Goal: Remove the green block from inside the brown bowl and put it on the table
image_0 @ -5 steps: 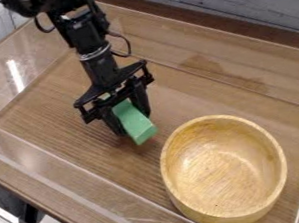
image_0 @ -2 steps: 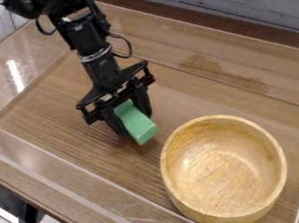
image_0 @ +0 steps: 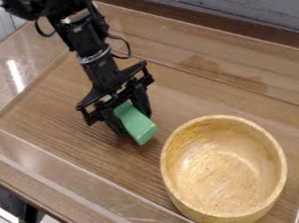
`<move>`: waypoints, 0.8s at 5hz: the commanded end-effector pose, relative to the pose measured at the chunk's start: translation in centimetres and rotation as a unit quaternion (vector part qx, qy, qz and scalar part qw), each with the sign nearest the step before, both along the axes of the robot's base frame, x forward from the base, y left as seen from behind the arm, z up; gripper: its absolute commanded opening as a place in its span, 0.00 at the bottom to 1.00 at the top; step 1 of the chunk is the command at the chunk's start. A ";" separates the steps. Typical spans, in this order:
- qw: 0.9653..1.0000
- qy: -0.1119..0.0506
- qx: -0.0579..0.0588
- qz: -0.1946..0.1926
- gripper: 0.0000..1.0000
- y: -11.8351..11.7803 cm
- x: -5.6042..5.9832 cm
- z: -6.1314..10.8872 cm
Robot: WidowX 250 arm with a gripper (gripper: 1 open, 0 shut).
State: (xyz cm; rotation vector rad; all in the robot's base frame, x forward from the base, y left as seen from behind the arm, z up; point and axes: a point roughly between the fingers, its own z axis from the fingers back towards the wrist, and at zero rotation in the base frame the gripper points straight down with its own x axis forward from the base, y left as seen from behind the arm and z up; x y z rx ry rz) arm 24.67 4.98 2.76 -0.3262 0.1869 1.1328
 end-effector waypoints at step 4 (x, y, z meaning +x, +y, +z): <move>1.000 -0.011 -0.002 0.014 0.00 0.3 0.5 0.4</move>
